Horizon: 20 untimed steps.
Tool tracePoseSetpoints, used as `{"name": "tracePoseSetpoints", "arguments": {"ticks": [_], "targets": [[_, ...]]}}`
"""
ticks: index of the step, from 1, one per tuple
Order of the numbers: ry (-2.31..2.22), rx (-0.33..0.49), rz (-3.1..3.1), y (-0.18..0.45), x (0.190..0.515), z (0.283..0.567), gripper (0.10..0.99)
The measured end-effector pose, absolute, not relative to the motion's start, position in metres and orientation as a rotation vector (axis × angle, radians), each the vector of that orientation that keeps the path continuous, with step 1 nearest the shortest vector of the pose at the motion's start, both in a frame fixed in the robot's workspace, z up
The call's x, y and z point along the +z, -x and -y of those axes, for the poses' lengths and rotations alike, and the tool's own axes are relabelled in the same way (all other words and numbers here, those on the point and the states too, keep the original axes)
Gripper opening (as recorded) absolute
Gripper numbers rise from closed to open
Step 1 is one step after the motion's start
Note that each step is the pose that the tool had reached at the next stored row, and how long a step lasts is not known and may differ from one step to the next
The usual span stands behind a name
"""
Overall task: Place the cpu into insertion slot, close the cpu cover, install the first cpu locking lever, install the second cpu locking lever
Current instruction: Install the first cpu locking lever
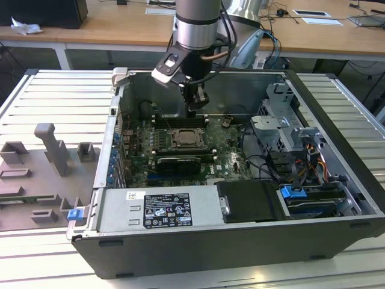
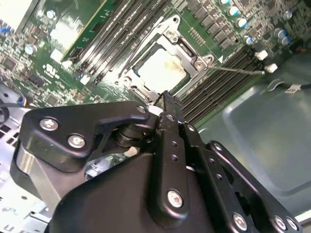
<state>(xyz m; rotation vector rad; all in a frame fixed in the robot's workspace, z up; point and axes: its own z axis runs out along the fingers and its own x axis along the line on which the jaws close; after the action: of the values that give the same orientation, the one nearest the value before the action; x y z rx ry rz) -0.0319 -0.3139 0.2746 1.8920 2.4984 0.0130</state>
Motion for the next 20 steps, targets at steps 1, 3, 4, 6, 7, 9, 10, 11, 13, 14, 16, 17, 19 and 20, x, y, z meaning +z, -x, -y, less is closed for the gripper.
{"name": "tracePoseSetpoints", "arguments": {"ticks": [1, 3, 4, 6, 7, 9, 10, 11, 13, 14, 16, 17, 19, 20], "targets": [[-1.873, 0.013, -2.513, 0.0319, 0.2746, 0.3138, 0.106], [-1.817, 0.013, -2.554, 0.0319, 0.2746, 0.3139, 0.106], [-1.790, 0.014, -2.573, 0.0319, 0.2746, 0.3139, 0.106], [-1.734, 0.014, -2.611, 0.0319, 0.2746, 0.3139, 0.106], [-1.708, 0.014, -2.628, 0.0320, 0.2746, 0.3139, 0.106], [-1.683, 0.014, -2.644, 0.0319, 0.2746, 0.3139, 0.106], [-1.667, 0.014, -2.655, 0.0319, 0.2746, 0.3139, 0.106], [-1.644, 0.014, -2.669, 0.0319, 0.2746, 0.3139, 0.106], [-1.608, 0.014, -2.691, 0.0319, 0.2746, 0.3139, 0.106], [-1.600, 0.014, -2.696, 0.0319, 0.2746, 0.3139, 0.106], [-1.571, 0.015, -2.713, 0.0319, 0.2746, 0.3139, 0.106], [-1.553, 0.015, -2.724, 0.0319, 0.2746, 0.3139, 0.106], [-1.523, 0.015, -2.740, 0.0319, 0.2746, 0.3139, 0.106], [-1.511, 0.015, -2.747, 0.0319, 0.2746, 0.3139, 0.106]]}}
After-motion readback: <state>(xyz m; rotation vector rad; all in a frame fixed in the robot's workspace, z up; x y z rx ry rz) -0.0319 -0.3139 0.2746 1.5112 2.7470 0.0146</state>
